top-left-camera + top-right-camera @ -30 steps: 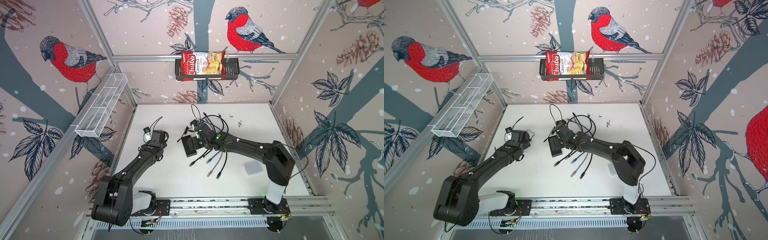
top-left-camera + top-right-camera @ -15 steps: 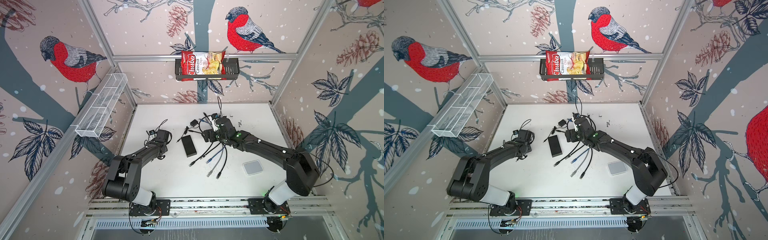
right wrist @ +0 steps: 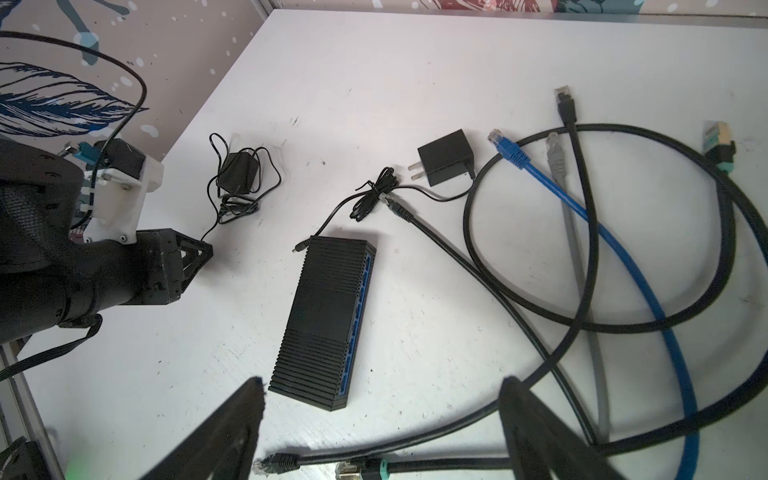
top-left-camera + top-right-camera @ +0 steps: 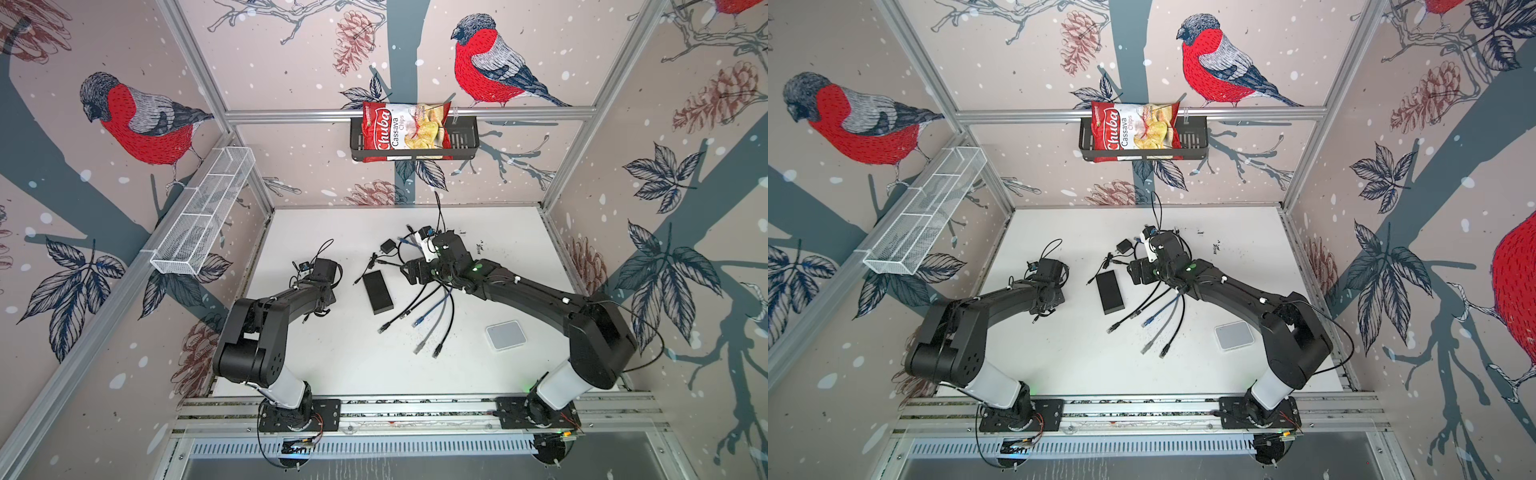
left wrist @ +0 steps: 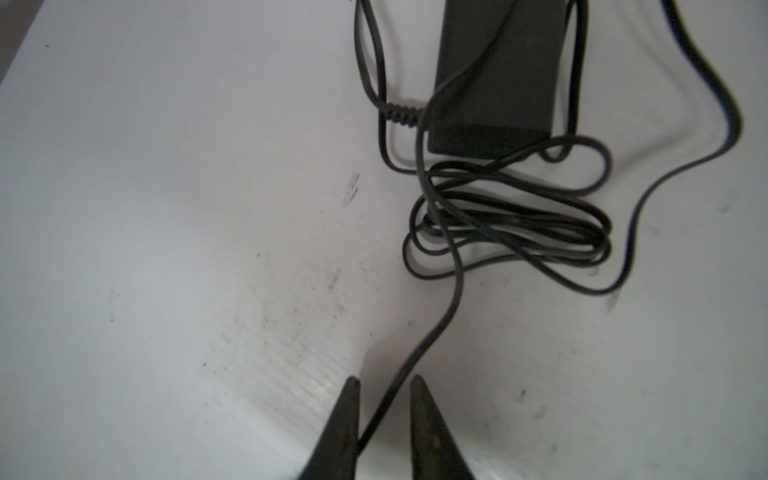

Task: Insert the plug into the switch port
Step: 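Move the open right gripper to the power cord while the left approaches the switch, then grasp the thin black power cord near its plug with the right gripper and lift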

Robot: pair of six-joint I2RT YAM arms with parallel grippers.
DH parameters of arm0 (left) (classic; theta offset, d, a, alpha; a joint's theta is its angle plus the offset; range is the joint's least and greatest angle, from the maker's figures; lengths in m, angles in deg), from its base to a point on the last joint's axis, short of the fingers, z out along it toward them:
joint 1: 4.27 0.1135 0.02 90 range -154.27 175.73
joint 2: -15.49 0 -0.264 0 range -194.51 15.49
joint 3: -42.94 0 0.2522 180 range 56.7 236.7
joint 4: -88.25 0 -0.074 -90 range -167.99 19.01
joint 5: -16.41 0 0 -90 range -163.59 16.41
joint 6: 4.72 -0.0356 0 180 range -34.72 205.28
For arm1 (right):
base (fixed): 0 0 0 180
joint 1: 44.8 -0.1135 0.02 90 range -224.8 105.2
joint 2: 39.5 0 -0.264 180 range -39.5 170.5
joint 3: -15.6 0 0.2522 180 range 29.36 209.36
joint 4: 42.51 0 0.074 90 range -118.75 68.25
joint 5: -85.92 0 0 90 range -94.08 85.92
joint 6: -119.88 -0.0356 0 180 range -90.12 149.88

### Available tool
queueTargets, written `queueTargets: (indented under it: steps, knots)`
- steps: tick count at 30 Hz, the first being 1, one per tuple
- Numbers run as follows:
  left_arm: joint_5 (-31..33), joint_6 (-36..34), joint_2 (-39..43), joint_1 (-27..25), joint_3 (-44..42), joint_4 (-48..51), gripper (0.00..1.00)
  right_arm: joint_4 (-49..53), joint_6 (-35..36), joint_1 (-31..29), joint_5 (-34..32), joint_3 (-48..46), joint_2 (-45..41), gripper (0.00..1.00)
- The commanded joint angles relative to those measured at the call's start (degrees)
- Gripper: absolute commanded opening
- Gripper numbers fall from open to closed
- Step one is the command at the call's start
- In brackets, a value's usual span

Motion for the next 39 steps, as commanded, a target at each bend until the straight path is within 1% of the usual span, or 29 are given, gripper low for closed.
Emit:
queueTargets:
  steps: [1, 3, 8, 14, 17, 20, 24, 29, 32, 36, 39]
  knots:
    - [-1.2, -0.8, 0.1, 0.2, 0.0, -1.4, 0.09, -1.4, -0.3, 0.1, 0.7, 0.0, 0.2, 0.88]
    - [-1.6, -0.9, 0.3, 0.2, 0.0, -1.6, 0.00, -1.4, -0.4, 0.1, 0.8, 0.0, 0.5, 0.87]
    - [-4.4, -0.8, 1.5, 0.2, 1.5, -1.2, 0.00, -2.4, -0.6, 0.3, 1.3, -0.1, 2.0, 0.87]
    - [-12.7, -1.4, 6.0, 0.1, 2.9, -4.6, 0.00, -4.3, -1.6, 0.4, 3.9, 0.1, 4.8, 0.84]
    - [-18.6, -1.7, 9.2, -0.1, 2.9, -8.5, 0.00, -4.5, -2.5, 0.5, 5.6, 1.0, 6.4, 0.81]
    - [-21.7, 0.0, 11.1, -0.5, 3.2, -10.6, 0.00, -4.2, -3.9, 0.4, 8.0, 2.3, 8.2, 0.75]
    - [-22.4, 2.4, 12.5, -2.9, 3.8, -13.0, 0.00, -6.2, -5.1, -0.5, 12.6, 3.0, 9.6, 0.67]
    - [-25.0, 6.8, 12.3, -5.7, 4.4, -16.5, 0.00, -7.7, -4.7, -3.2, 12.8, 4.8, 11.5, 0.61]
    - [-27.0, 8.6, 11.9, -7.0, 4.3, -19.4, 0.00, -10.7, -5.7, -4.1, 13.6, 4.4, 12.5, 0.57]
    - [-29.6, 9.8, 11.3, -8.1, 4.2, -21.7, 0.00, -14.6, -7.3, -4.6, 16.0, 4.4, 14.2, 0.53]
    - [-30.1, 10.0, 11.3, -8.7, 4.3, -22.0, 0.00, -16.1, -7.7, -5.2, 16.1, 5.2, 15.3, 0.51]
